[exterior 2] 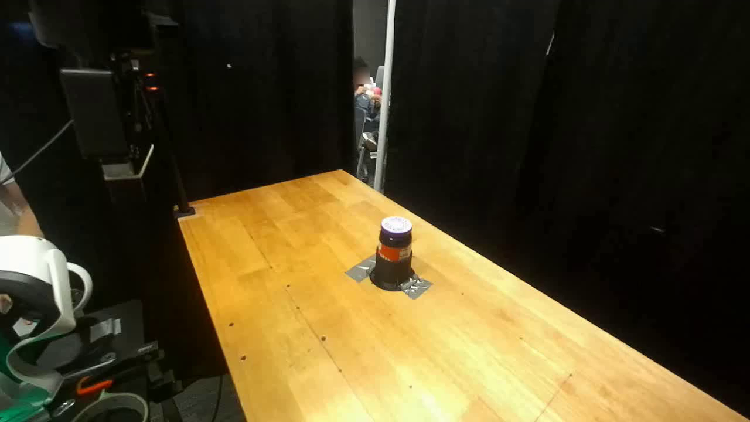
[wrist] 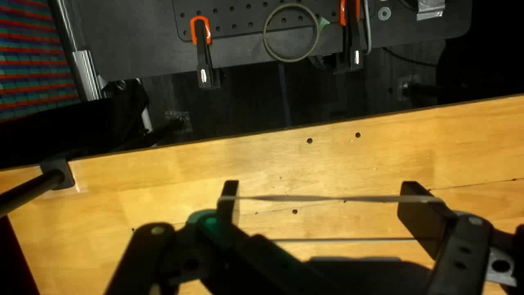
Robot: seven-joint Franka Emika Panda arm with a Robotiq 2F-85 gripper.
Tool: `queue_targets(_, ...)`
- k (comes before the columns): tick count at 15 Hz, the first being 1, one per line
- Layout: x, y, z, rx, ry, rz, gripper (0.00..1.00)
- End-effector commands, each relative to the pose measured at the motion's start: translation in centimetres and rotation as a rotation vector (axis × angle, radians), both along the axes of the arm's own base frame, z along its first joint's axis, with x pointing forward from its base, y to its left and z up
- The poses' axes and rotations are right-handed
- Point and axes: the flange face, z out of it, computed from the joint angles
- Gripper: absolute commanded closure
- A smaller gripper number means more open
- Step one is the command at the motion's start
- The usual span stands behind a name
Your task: Put the rubber band on the cup
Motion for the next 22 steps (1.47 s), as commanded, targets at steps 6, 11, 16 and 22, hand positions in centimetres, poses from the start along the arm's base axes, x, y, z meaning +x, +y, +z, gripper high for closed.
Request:
queue_targets(6,0.0,0.0,0.2,0.000,-0.004,0.000,0.00)
queue_targets(11,4.2,3.8,1.6,-0.061,-0.141,0.047,0.00)
queue_targets(16,12.8,8.0,0.6,-0.067,-0.355,0.095,0.00)
queue_targets(22,22.5,10.4,-6.1,-0.050,-0.427,0.096,0.00)
